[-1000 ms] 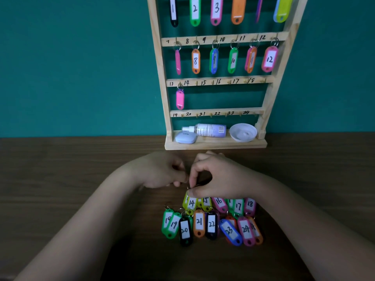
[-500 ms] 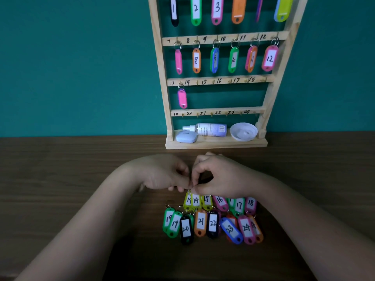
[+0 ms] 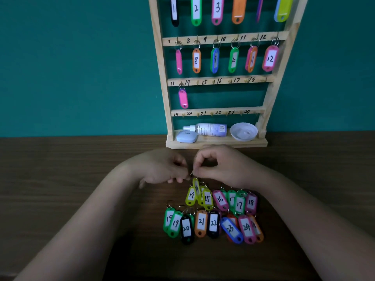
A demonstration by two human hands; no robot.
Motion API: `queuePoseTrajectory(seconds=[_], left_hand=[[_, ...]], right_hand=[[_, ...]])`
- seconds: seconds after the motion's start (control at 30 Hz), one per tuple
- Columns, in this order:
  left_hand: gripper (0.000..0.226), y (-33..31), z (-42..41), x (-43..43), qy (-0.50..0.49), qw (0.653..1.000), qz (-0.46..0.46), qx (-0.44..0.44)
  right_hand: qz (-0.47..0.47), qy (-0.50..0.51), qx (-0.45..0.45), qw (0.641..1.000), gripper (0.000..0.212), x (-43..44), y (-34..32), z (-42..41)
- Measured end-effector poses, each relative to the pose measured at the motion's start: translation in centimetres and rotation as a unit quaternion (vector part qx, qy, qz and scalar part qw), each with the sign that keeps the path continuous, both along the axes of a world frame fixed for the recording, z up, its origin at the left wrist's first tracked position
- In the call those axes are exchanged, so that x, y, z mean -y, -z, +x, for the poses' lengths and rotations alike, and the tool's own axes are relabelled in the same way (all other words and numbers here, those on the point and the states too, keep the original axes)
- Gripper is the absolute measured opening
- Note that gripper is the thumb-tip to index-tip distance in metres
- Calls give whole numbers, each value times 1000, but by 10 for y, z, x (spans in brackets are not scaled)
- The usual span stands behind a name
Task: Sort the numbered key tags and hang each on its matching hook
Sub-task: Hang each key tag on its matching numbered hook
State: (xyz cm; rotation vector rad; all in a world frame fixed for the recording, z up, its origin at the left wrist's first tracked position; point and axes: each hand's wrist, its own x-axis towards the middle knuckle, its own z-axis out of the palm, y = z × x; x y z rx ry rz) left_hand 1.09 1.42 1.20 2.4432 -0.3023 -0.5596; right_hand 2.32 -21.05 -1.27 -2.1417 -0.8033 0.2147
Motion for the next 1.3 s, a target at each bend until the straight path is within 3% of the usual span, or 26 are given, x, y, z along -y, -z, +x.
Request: queuePoseTrajectory(seconds=[0.23,0.47,0.73,1.0,1.3], left_hand=[[13,-2,-5,2,18,999,36,-15],[40,6,-3,10,-3,997,72,18],[14,7,-3,21,12,997,71,33],[17,-6,7,16,-75,989,-12,126],[10,-27,30,36,-181,927,-192,265]], right_hand=[[81,71,0,994,4,6,4,9],[111,110,15,988,5,8,7,16],[162,129,2,978,3,10,7,19],[175,171,18,969,4,11,11,22],[184,220,14,958,4,12,15,30]])
